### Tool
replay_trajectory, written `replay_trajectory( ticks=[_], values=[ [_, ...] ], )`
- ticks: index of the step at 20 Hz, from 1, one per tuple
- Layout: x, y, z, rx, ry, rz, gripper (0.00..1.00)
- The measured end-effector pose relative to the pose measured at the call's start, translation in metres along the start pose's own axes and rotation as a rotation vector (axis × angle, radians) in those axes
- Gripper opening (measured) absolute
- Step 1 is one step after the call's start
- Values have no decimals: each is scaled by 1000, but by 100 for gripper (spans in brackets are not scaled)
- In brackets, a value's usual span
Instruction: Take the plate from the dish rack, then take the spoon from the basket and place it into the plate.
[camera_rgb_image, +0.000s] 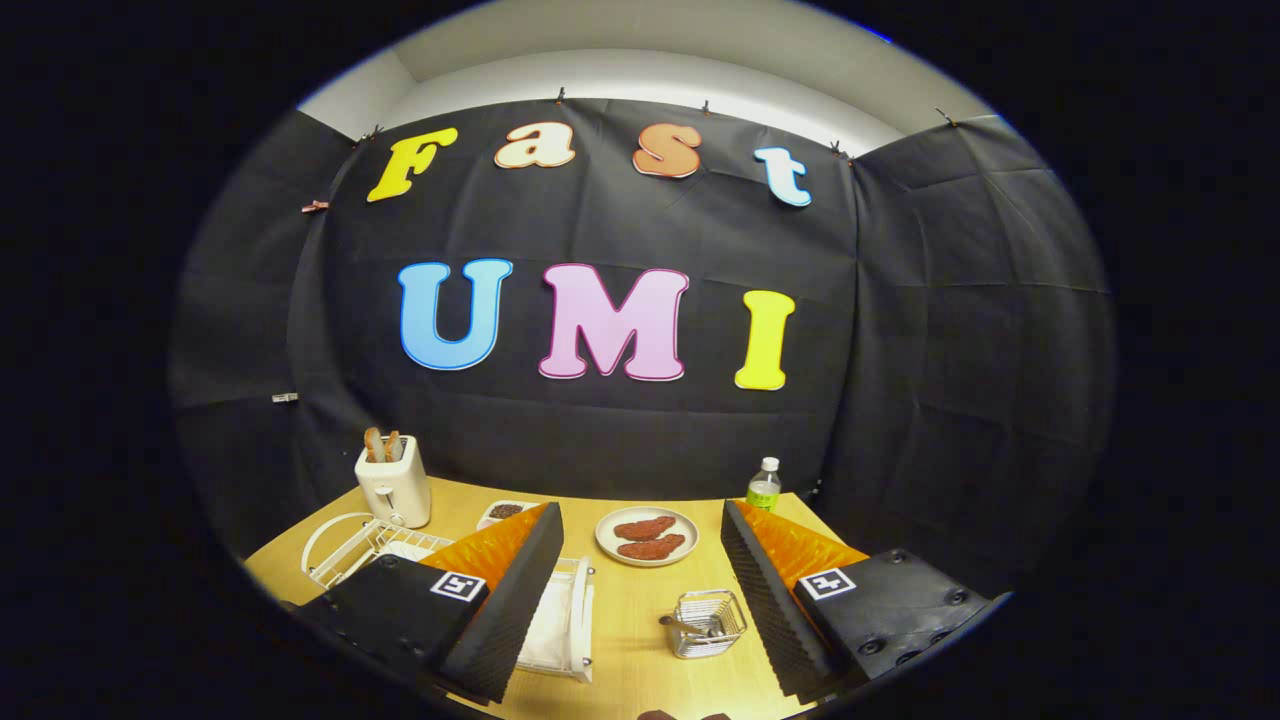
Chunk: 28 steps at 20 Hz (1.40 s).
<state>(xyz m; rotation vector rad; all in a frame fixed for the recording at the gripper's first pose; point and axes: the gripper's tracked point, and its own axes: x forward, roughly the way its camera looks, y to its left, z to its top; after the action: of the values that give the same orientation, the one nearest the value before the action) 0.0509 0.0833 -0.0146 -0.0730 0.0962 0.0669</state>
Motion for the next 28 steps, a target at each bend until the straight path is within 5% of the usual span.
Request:
replay_trajectory(
  ticks=[5, 9, 16, 23, 28],
  values=[
    [35, 69, -2, -83, 24, 99, 97],
    [62, 119, -45, -118, 117, 155, 98],
    [107, 136, -129, -121, 317, 82, 95],
    [121, 144, -184, 18, 535, 22, 51],
    [116, 142, -186, 88, 600, -71, 32]
  ],
)
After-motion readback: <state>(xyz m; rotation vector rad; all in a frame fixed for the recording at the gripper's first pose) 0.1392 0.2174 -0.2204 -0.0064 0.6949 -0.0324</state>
